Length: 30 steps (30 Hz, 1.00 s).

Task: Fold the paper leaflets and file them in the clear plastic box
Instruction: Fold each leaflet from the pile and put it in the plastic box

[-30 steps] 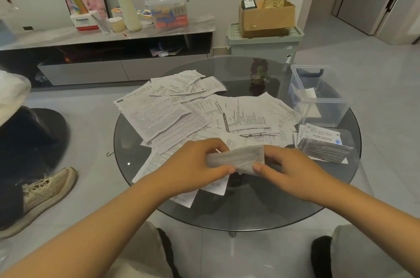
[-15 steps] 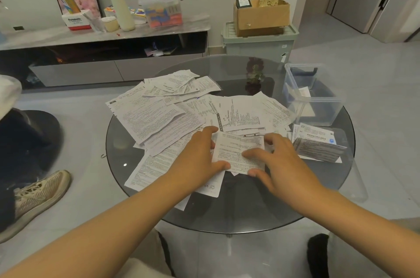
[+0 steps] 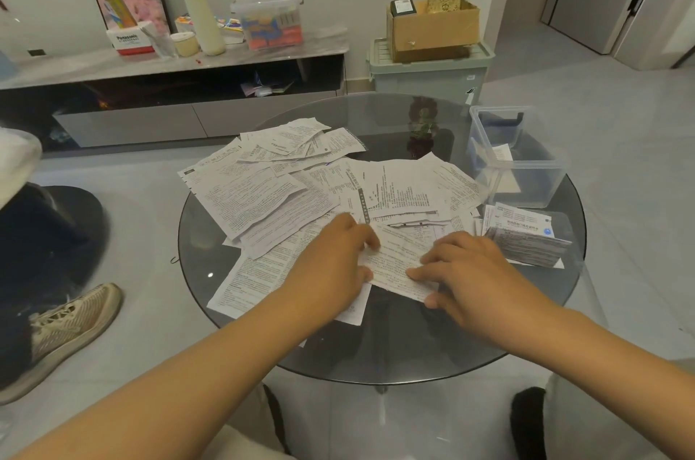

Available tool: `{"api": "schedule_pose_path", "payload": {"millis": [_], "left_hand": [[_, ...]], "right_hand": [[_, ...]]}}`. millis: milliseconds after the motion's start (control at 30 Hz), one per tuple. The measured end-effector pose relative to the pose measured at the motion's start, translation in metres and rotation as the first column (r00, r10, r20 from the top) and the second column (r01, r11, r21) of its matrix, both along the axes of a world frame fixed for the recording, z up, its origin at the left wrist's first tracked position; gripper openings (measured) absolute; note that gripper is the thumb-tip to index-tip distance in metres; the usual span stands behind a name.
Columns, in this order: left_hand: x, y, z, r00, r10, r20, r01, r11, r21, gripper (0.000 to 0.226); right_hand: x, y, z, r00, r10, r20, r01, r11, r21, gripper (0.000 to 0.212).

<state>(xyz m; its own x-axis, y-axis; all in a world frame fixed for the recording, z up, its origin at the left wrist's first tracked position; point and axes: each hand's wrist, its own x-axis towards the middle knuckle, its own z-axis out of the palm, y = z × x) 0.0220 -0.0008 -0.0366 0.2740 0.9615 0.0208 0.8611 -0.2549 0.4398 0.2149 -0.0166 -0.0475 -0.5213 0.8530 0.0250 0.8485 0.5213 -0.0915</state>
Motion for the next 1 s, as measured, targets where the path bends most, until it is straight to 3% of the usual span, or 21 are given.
{"api": "schedule_pose_path", "payload": {"millis": [100,300,500,667,833,900,1000], "left_hand": [[0.003,-0.008,-0.004,0.997,-0.077,-0.026,0.077,0.997,-0.007,0.012],[0.001,-0.013,-0.004,0.985,-0.162,-0.061,0.161,0.987,-0.018,0.03],[-0.003,-0.019,0.001,0.965,-0.254,-0.062,0.248,0.965,-0.091,0.049],[-0.005,-0.022,0.007,0.963,-0.265,-0.042,0.256,0.956,-0.142,0.049],[-0.005,-0.025,0.006,0.943,-0.314,-0.115,0.302,0.947,-0.111,0.054],[-0.004,-0.025,0.005,0.936,-0.323,-0.141,0.312,0.945,-0.094,0.051],[-0.005,-0.023,0.008,0.942,-0.321,-0.102,0.315,0.947,-0.067,0.026]], "right_hand": [[0.001,-0.007,0.002,0.999,0.032,-0.038,-0.032,0.999,-0.02,0.043],[0.005,-0.008,0.004,0.986,0.111,-0.122,-0.127,0.984,-0.129,0.039],[0.006,-0.007,0.003,0.961,0.201,-0.188,-0.208,0.978,-0.017,0.023],[0.006,-0.01,0.005,0.965,0.183,-0.19,-0.194,0.98,-0.044,0.011],[0.004,-0.01,0.008,0.948,0.133,-0.29,-0.16,0.985,-0.071,0.008],[0.004,-0.009,0.008,0.941,0.093,-0.324,-0.138,0.983,-0.118,0.004],[0.002,-0.008,0.009,0.909,0.025,-0.415,-0.123,0.97,-0.21,0.006]]}}
